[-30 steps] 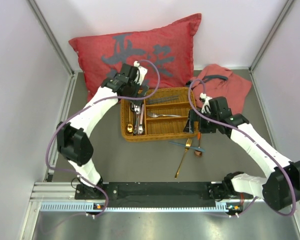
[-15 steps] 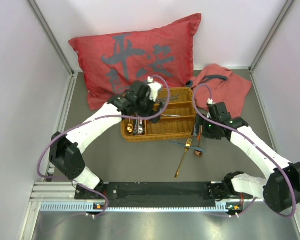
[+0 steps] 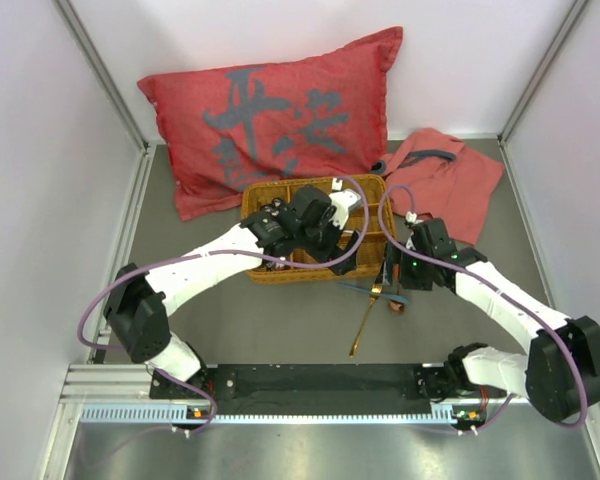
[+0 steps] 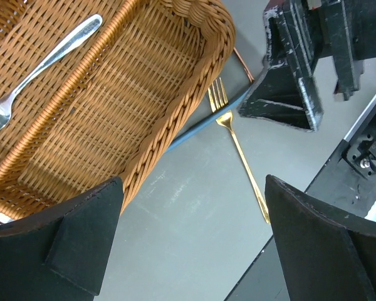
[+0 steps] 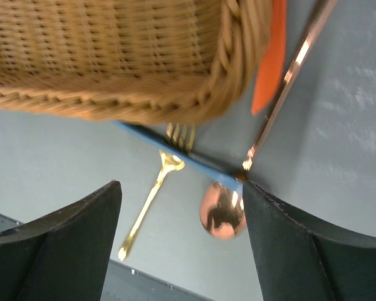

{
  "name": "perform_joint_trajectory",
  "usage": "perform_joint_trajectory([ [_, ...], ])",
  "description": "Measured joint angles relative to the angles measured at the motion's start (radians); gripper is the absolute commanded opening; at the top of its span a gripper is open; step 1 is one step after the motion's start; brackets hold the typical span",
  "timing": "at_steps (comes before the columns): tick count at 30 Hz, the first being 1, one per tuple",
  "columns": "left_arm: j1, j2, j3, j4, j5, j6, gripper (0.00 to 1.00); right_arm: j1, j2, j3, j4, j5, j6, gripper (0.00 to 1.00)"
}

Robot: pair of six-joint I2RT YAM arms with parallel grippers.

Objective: Sort the eating utensils into containers

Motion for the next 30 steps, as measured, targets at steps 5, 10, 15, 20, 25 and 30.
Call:
perform_joint_trajectory([
  [5, 0.002, 0.0, -0.018, 0.013, -0.001, -0.008, 0.98, 0.037, 0.055, -0.014, 0.103, -0.007, -0.001, 0.76],
  [10, 0.002, -0.013, -0.039, 0.017, -0.006, -0.012, 0.98, 0.113, 0.153, -0.015, 0.191, -0.005, -0.003, 0.74],
  [15, 0.002, -0.039, -0.064, 0.015, -0.016, -0.016, 0.98, 0.167, 0.203, -0.027, 0.22, 0.01, 0.003, 0.71],
  [20, 0.002, -0.066, -0.071, 0.013, -0.032, -0.016, 0.98, 0.219, 0.205, -0.029, 0.222, 0.052, 0.021, 0.63],
  [25, 0.002, -0.084, -0.074, 0.012, -0.058, -0.016, 0.98, 0.309, 0.211, -0.023, 0.196, 0.119, 0.037, 0.54],
  [30, 0.002, -0.103, -0.075, 0.006, -0.101, -0.019, 0.98, 0.389, 0.259, 0.023, 0.156, 0.208, 0.061, 0.44],
])
